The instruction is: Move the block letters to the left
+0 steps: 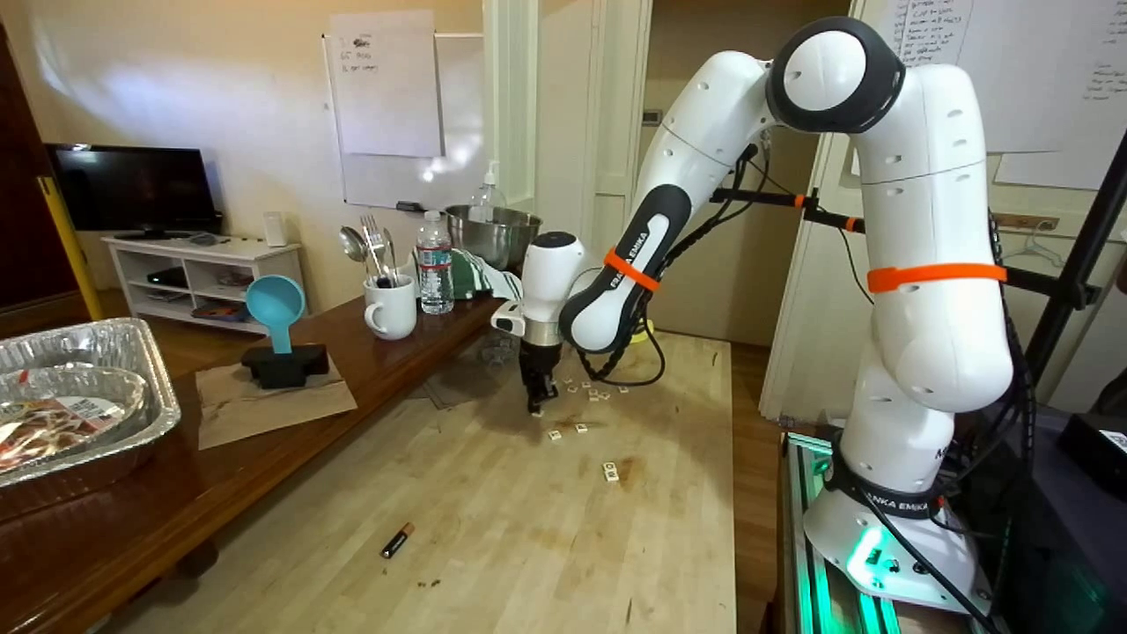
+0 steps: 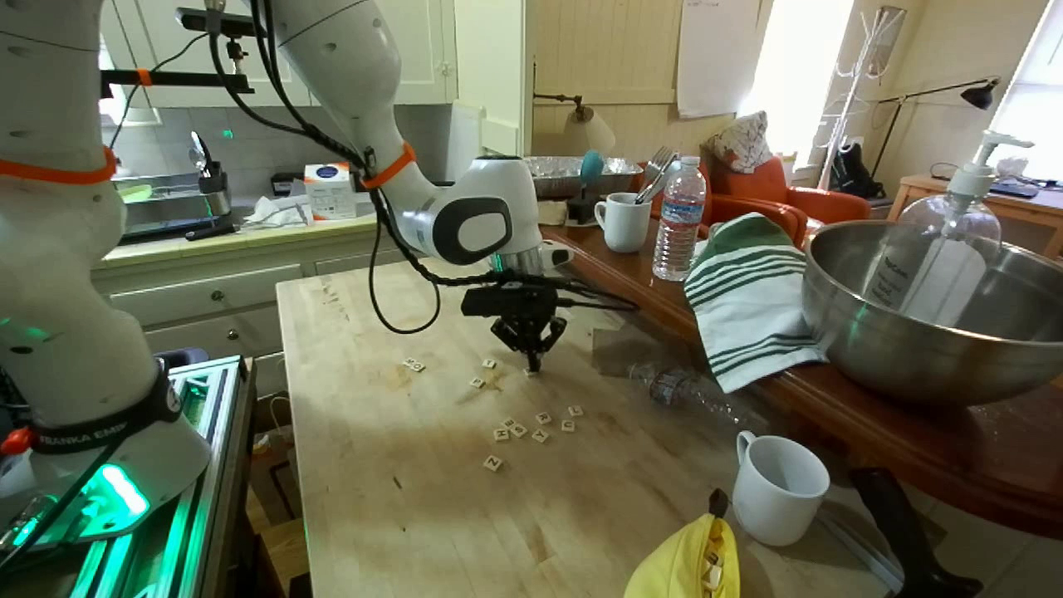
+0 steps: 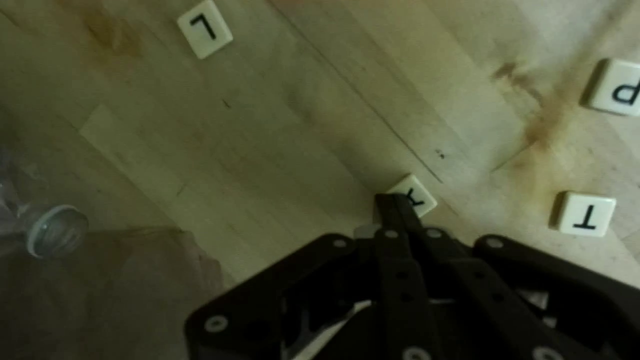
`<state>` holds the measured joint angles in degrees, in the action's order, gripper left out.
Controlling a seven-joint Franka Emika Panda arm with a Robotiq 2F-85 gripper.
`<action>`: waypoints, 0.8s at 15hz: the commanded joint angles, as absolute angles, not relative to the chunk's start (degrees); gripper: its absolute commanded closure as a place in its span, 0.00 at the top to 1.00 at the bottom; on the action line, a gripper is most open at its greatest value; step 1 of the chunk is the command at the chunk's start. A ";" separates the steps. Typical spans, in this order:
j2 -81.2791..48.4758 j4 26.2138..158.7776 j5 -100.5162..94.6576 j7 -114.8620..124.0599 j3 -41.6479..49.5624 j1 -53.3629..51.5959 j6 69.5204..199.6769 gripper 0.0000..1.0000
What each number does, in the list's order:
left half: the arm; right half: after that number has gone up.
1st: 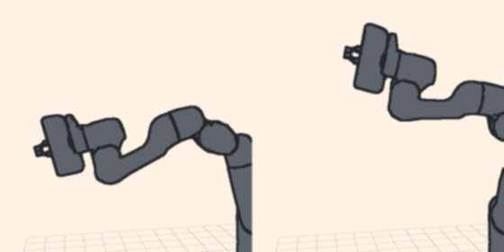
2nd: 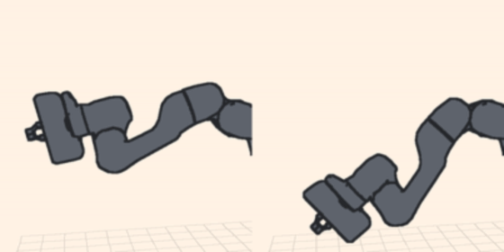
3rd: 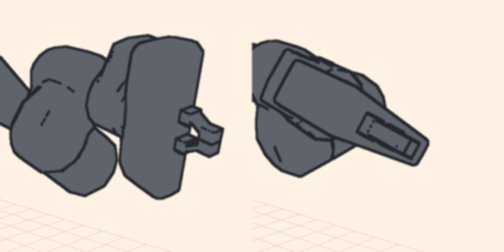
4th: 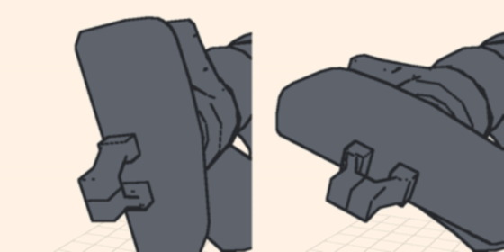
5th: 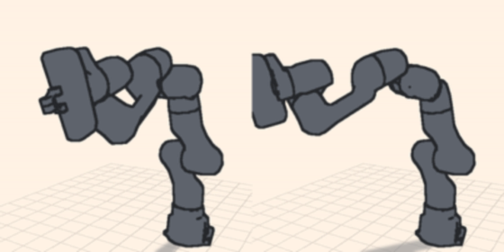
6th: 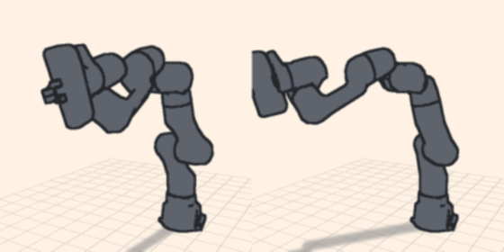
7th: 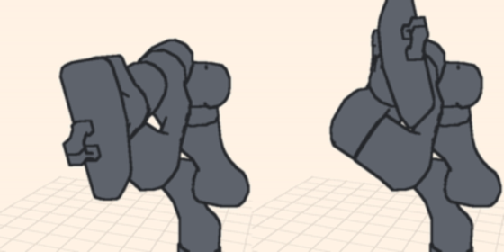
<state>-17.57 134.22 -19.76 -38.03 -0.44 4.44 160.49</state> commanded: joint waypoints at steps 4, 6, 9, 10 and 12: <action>-16.55 139.65 -18.92 -54.08 -4.23 7.11 163.62 0.00; -15.71 140.77 -18.01 -57.49 -4.82 7.46 163.77 0.00; -14.72 142.20 -17.00 -60.85 -5.12 7.34 163.76 0.00; -14.44 142.57 -16.56 -61.68 -5.20 7.30 163.69 0.00; -14.03 143.23 -15.58 -62.99 -5.33 7.14 163.74 0.00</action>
